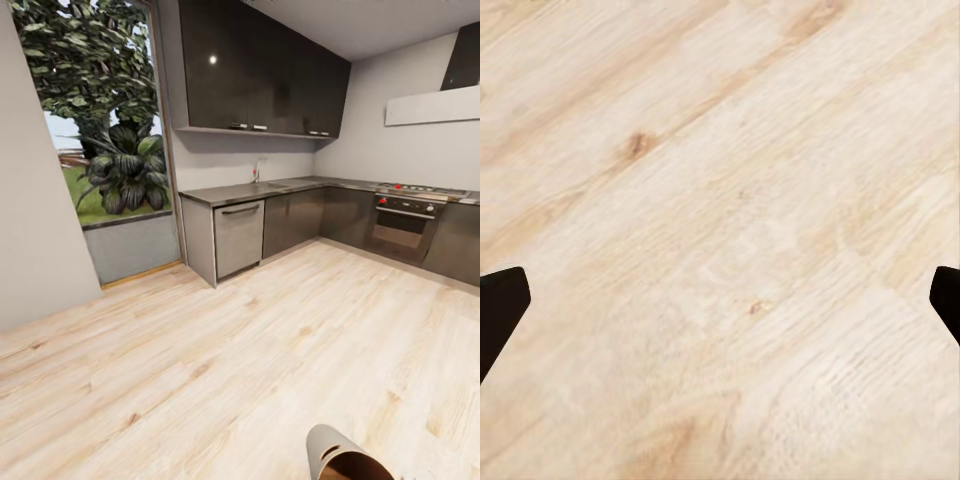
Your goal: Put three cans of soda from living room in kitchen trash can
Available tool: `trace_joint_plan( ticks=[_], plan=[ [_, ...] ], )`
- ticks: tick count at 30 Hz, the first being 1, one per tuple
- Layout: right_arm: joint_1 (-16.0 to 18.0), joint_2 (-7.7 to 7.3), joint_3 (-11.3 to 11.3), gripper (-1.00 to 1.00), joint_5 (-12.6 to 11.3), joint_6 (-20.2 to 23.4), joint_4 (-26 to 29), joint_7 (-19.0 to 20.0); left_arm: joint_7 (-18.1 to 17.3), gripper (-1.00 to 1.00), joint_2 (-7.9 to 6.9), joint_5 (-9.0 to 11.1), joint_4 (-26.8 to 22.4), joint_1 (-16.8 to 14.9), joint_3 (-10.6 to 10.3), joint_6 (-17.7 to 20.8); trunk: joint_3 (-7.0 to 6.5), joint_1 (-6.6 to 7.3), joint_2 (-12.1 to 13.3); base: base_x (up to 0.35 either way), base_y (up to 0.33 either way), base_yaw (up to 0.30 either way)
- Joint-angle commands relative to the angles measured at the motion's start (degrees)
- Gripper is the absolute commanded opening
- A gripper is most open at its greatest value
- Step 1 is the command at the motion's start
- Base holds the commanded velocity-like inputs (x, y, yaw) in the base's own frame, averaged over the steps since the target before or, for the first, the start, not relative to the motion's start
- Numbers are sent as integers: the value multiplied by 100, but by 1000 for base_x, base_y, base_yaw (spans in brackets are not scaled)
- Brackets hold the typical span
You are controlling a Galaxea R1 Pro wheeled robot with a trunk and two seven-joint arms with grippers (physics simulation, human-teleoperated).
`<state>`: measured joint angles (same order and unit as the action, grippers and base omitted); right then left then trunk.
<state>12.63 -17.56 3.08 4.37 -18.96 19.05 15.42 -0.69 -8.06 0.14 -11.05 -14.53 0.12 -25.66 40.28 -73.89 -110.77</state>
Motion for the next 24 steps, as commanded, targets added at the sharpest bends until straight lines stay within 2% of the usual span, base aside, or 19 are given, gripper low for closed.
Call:
trace_joint_plan(
  ticks=[1,5,8,9,13,19,24],
  plan=[
    [-22,-1,61,-100,-41,-22,-13,41,0,100,0,0,2,0,-1,-16,-19,23,41,0,0,0],
    [-88,3,156,-100,-74,-129,-199,42,-1,100,-2,-10,9,8,-2,-237,-91,111,202,0,0,0],
    [-110,20,186,-100,-88,-580,-539,41,-1,100,-3,-14,13,26,-3,-438,-145,177,322,0,0,0],
    [-115,43,194,-100,-91,-911,-790,41,2,100,-6,-14,12,35,-3,-572,-163,199,362,0,0,0],
    [-118,57,199,-100,-93,-1220,-1040,40,6,100,-7,-20,16,43,-3,-820,-235,286,523,0,0,0],
    [-120,53,203,-100,-94,-1380,-1362,40,4,100,-8,-23,221,96,-3,-1024,-343,418,763,0,0,0],
    [-120,43,205,-100,-99,-1506,-1415,40,0,100,-10,-37,346,316,-6,-1622,-432,528,964,0,0,0]
  ],
)
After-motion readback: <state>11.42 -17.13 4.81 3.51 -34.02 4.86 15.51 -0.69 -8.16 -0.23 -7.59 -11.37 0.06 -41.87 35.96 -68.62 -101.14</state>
